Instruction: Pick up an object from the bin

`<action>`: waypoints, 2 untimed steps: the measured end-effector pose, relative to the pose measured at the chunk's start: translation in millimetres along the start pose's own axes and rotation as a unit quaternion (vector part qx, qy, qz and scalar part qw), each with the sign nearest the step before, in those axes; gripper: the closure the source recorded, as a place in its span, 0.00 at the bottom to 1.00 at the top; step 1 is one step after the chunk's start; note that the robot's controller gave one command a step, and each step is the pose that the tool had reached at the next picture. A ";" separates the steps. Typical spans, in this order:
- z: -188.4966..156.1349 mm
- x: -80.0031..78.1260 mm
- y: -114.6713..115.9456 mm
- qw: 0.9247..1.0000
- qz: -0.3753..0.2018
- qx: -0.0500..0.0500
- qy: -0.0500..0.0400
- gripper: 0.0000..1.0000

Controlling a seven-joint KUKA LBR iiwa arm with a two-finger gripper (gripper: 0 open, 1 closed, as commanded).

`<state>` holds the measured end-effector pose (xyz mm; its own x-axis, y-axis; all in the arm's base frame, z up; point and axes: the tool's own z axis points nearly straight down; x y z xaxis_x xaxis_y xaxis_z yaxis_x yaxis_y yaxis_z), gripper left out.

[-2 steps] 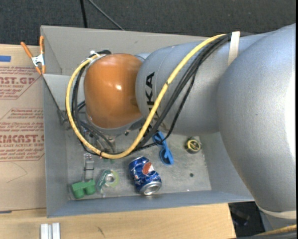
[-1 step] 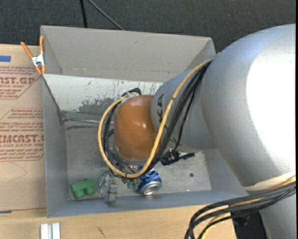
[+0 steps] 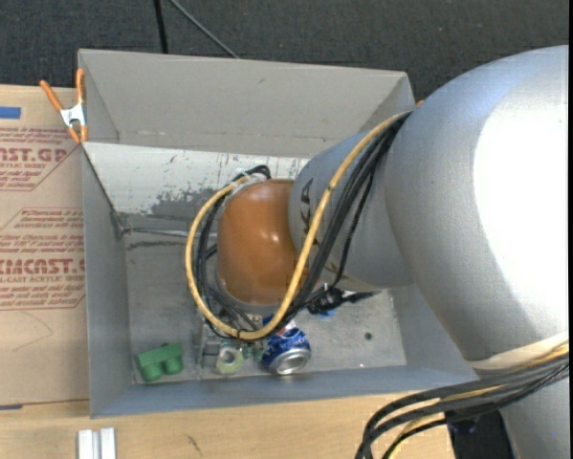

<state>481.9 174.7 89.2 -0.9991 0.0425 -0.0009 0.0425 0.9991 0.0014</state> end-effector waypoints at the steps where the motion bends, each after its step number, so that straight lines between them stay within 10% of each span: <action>1: 0.3 0.6 0.0 1.000 0.000 0.000 0.001 0.00; 2: 20.2 -11.7 -54.1 0.995 0.099 0.002 0.001 0.00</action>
Offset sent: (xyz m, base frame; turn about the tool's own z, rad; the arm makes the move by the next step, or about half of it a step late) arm 0.0000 0.0000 0.0000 0.0000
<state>491.3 120.3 68.9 -0.9712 0.2384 0.0020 0.2383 0.9712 -0.0021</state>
